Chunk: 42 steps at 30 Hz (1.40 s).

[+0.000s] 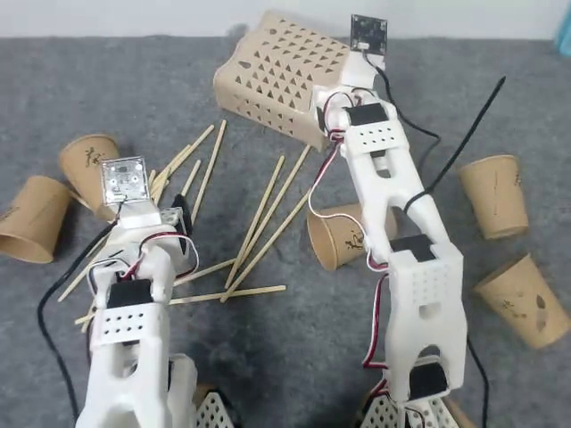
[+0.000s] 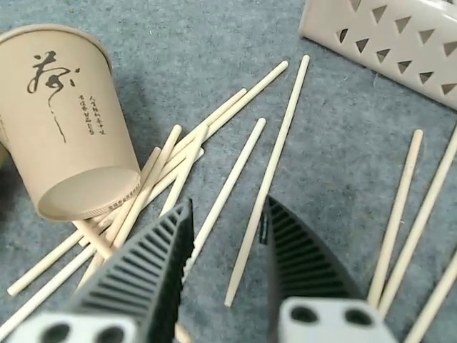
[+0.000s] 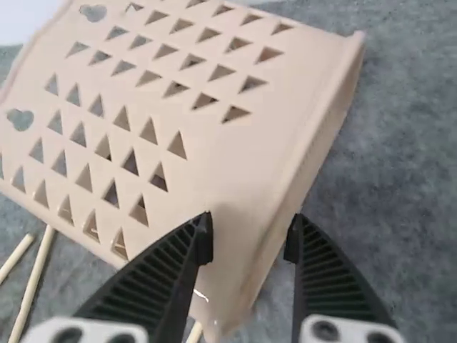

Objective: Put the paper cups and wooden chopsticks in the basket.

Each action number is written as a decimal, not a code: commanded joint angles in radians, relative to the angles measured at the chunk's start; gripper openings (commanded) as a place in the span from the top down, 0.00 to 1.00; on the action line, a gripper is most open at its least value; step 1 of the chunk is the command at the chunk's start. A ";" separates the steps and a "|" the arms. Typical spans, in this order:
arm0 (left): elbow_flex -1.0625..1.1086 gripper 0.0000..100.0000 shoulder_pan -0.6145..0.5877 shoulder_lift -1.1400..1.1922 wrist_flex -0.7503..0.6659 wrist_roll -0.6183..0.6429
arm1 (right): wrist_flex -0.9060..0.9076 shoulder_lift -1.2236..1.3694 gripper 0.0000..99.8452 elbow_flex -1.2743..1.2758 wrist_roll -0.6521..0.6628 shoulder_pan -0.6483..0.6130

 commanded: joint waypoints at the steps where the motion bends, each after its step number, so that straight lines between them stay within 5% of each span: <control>1: -0.004 0.85 0.000 0.002 -0.023 0.014 | -0.015 0.012 0.82 -0.077 -0.008 -0.016; 8: -0.004 0.85 -0.002 0.002 -0.023 0.014 | 0.062 -0.012 1.00 -0.080 -0.008 -0.002; 20: -0.002 0.85 -0.003 0.002 -0.023 0.012 | 0.246 -0.147 0.99 -0.078 -0.009 0.044; 35: -0.002 0.85 -0.003 0.005 -0.023 0.012 | 0.486 -0.291 0.99 -0.077 0.000 0.358; 42: -0.002 0.85 -0.003 0.005 -0.023 0.012 | 0.593 -0.300 0.84 -0.075 -0.009 0.228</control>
